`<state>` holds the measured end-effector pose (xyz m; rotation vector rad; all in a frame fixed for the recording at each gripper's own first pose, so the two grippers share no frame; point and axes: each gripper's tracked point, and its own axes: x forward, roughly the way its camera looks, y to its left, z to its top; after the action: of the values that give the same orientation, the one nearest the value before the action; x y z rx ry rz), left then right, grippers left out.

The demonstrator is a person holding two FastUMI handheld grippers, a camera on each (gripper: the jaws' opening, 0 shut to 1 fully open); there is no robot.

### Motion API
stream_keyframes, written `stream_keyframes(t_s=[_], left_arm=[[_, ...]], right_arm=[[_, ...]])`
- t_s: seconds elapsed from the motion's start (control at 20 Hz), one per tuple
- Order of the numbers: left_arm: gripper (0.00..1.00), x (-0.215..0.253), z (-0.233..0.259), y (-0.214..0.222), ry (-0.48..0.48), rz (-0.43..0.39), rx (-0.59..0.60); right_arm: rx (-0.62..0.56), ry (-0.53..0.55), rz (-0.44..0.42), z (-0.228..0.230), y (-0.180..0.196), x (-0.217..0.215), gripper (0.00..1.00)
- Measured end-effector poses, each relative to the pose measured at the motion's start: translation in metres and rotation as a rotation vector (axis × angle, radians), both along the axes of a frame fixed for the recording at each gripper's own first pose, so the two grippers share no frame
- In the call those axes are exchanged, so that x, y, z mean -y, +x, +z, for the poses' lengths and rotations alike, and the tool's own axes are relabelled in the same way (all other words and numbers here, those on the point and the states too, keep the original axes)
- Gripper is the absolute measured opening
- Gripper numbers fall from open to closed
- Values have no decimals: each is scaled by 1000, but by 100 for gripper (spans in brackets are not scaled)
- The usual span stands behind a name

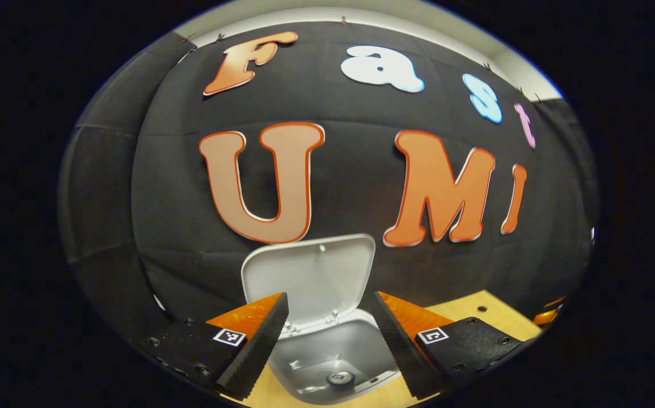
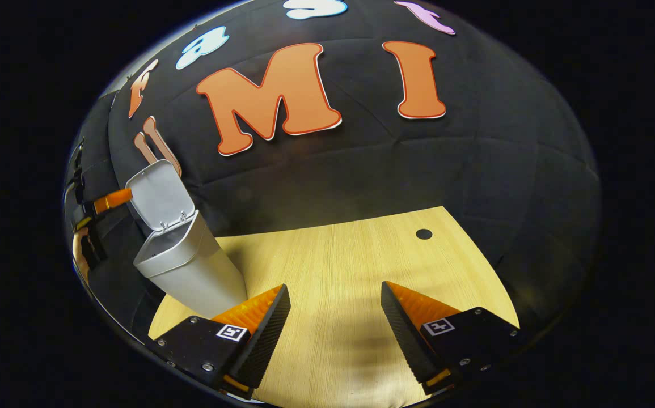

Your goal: Press the lid of the desktop garbage bin to open it, pick up the crumpled paper on the desktop and throw it into the bin, then pick up the pop can on the desktop and drop it into the bin, and finally close the garbage bin lid.

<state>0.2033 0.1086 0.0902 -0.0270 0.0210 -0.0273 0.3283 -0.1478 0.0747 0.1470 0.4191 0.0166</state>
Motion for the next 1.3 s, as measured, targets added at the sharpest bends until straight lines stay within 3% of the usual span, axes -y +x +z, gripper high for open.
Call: stream_keyframes(t_s=[0.1, 0.3, 0.6, 0.95, 1.1, 1.3], left_arm=[[93, -20, 28, 14, -33, 56, 7], [94, -39, 73, 43, -86, 84, -13], [94, -57, 100, 88, 21, 151, -87], [94, -54, 50, 130, 19, 143, -249], [94, -49, 29, 125, -21, 121, -280], [94, -47, 10, 109, 23, 107, -296]], right_arm=[[9, 33, 1, 4, 0, -2, 96], [23, 49, 2, 8, 0, -1, 96], [29, 71, -19, 11, -1, 2, 96], [13, 37, -47, 3, -9, 16, 96], [20, 67, -53, 6, -11, 17, 96], [14, 76, -38, 6, -13, 12, 96]])
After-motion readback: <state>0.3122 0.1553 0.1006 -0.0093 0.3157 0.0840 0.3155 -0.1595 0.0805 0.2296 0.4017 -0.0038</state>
